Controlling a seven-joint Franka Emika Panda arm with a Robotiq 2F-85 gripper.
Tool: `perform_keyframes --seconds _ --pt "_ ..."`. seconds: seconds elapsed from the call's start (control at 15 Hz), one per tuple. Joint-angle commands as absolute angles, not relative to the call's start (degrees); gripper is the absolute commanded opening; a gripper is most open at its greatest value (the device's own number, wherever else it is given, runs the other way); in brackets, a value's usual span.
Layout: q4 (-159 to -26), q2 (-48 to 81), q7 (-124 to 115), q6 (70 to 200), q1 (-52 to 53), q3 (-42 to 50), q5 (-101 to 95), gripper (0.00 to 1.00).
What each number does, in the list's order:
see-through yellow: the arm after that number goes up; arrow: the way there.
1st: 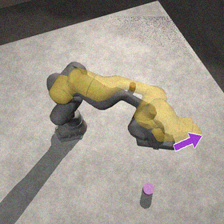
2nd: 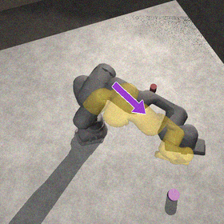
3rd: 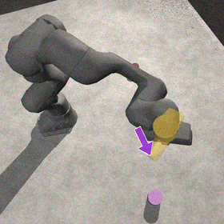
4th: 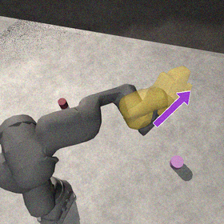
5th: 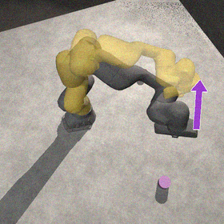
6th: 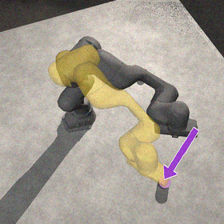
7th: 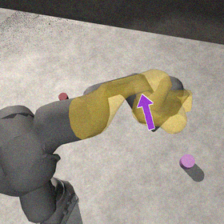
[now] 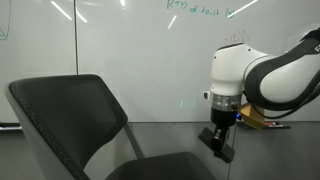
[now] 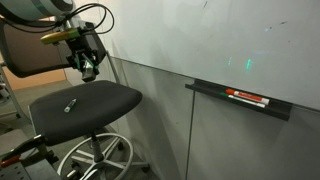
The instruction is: Use the eraser from the seat to wipe the whiteboard.
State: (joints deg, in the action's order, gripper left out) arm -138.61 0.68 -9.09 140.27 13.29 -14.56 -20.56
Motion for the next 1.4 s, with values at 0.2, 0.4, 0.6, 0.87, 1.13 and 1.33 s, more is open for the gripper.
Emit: perform_keyframes --seconds 0.2,0.4,0.6,0.87,1.13,1.33 --pt "-135.91 8.99 -9.14 139.79 16.78 -15.42 -21.88 0.33" --pt "-134.20 12.04 -8.99 139.75 18.59 -15.43 -21.74 0.33" --pt "-131.68 14.82 -9.02 139.64 20.52 -15.50 -21.68 0.33" --pt "-128.18 17.82 -8.87 139.85 22.97 -15.44 -21.92 0.33" --pt "-125.34 19.69 -8.32 140.15 24.67 -15.43 -21.77 0.33" --pt "-124.31 20.51 -8.07 140.33 25.65 -15.21 -22.39 0.33"
